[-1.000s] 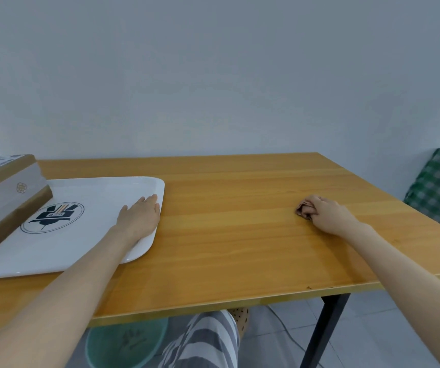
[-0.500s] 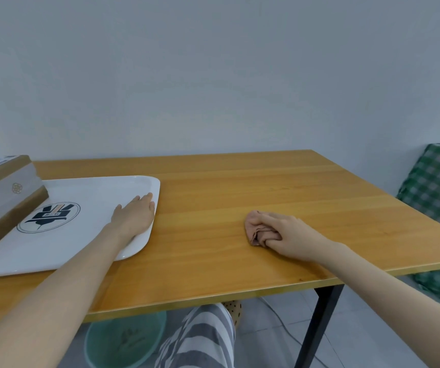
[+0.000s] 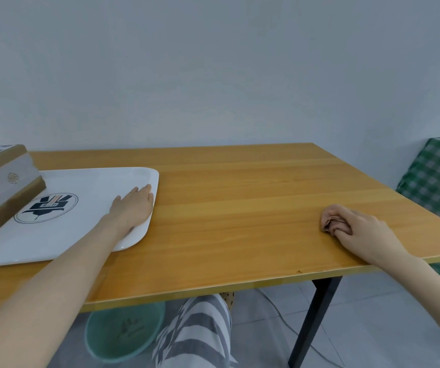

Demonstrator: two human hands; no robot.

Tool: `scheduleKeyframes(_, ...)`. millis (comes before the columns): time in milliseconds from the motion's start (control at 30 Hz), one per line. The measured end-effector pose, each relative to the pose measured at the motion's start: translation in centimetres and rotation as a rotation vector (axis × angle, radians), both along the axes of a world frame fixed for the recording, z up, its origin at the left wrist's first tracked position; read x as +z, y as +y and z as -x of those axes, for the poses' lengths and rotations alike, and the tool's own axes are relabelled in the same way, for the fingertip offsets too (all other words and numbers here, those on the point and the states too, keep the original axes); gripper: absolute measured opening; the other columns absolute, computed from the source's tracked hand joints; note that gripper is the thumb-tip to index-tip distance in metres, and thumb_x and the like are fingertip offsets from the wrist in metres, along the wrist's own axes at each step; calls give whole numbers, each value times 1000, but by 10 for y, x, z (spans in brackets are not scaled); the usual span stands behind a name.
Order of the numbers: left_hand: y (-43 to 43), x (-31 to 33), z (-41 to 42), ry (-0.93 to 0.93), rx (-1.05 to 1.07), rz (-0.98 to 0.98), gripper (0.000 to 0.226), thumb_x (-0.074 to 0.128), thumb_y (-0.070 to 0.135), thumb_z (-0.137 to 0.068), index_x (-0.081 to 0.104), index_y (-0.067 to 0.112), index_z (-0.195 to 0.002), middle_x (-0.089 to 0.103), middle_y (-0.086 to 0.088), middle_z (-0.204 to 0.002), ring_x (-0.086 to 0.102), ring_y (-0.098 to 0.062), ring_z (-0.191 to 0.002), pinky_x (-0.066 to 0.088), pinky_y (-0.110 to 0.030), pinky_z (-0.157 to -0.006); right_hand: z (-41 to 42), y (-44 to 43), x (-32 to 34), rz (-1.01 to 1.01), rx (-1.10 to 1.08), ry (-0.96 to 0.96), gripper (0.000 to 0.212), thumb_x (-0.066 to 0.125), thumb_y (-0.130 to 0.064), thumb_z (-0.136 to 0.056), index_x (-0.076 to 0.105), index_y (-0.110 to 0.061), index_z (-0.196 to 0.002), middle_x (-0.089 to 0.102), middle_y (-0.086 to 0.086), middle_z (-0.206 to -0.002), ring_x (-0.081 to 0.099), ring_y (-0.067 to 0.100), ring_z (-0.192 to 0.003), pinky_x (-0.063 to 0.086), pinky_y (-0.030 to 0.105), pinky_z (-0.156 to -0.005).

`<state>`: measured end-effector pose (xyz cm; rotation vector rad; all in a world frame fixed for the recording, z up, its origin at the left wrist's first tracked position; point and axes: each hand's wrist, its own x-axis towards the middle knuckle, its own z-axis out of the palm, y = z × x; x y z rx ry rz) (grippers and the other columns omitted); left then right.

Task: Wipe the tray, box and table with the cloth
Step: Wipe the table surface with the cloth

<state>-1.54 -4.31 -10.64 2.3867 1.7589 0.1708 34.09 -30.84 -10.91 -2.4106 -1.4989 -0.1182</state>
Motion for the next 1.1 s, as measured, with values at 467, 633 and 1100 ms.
scheduleKeyframes(467, -3, 4, -1, 19, -4, -3, 50, 11, 26, -103, 12, 17, -152, 18, -8, -158, 8, -20, -148, 12, -45, -118, 135, 20, -3, 8, 509, -56, 49, 28, -37, -82, 48, -29, -126, 37, -6, -148, 61, 27, -106, 50, 32, -75)
scheduleKeyframes(633, -4, 5, 1, 20, 2, 11, 50, 10, 28, -103, 11, 19, -152, 16, -7, -158, 8, -19, -148, 10, -45, -118, 108, 8, -7, 20, 687, 119, 51, 37, -31, -77, 52, -32, -127, 31, -18, -150, 50, 12, -125, 48, 34, -92)
scheduleKeyframes(1100, -5, 7, 1, 40, -19, 2, 50, 10, 27, -103, 12, 17, -152, 18, -9, -158, 9, -21, -148, 10, -44, -118, -13, -35, 14, -23, 165, 247, 50, 47, 4, -83, 59, -43, -96, 63, -36, -86, 56, 5, -67, 41, 15, -58)
